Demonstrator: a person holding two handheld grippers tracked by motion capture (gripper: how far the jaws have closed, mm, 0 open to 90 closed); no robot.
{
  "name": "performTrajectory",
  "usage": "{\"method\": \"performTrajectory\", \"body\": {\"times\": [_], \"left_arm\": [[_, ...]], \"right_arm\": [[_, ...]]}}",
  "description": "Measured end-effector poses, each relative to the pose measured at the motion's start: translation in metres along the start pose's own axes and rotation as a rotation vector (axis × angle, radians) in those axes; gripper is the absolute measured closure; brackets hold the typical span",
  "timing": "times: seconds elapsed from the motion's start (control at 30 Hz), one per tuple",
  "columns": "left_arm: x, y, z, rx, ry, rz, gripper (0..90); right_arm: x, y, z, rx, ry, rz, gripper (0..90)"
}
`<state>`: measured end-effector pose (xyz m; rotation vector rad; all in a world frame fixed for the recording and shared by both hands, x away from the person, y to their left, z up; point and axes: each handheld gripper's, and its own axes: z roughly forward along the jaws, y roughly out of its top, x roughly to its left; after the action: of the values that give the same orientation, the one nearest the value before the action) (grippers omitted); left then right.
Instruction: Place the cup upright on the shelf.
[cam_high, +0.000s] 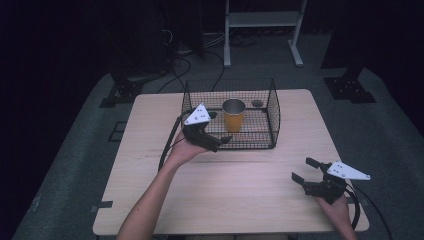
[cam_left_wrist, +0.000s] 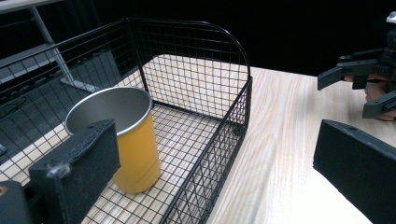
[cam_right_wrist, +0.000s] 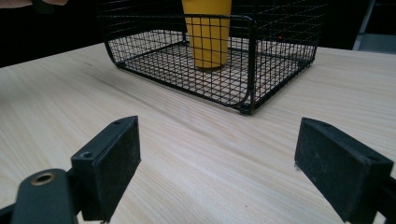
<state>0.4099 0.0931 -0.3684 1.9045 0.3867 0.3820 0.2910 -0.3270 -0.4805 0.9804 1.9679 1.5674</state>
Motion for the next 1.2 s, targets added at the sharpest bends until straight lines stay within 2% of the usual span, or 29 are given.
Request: {"method": "performTrajectory", "body": {"times": [0.77,1.2], "left_arm": [[-0.009,-0.033,-0.018,0.037,0.033,-0.020,0.3],[-0.027,-0.041,-0.027,0.018,0.023,-0.014,0.2]], "right_arm": [[0.000,0.000,0.000,0.001,-0.002,-0.001,13.3],[0.000,0.000,0.000,0.003,-0.003,0.001,13.3]]}}
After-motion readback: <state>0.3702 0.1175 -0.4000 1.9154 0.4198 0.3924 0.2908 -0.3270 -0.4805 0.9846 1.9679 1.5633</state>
